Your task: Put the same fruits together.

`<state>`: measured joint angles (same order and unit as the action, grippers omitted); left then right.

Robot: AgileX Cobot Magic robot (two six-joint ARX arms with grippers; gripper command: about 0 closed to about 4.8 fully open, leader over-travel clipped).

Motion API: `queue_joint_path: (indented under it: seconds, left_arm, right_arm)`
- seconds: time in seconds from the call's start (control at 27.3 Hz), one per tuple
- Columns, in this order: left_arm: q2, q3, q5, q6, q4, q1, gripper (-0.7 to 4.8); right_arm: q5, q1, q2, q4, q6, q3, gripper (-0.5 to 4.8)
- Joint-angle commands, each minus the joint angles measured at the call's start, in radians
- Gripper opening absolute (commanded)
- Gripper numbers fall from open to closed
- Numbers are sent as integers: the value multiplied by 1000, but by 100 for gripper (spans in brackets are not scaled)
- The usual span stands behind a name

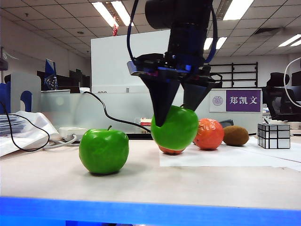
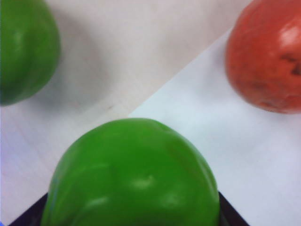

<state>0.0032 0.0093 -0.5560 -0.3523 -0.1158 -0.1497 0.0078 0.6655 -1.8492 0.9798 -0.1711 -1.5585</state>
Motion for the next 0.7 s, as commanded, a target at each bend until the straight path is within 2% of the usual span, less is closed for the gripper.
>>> queue_joint_path:
  seconds: [0.04, 0.7]
  left_arm:
    - [-1, 1, 2, 4, -2, -1, 479]
    - [-1, 1, -8, 2, -2, -4, 479]
  right_arm:
    - [-3, 16, 4, -19, 15, -4, -2]
    - [-30, 96, -40, -42, 16, -4, -2]
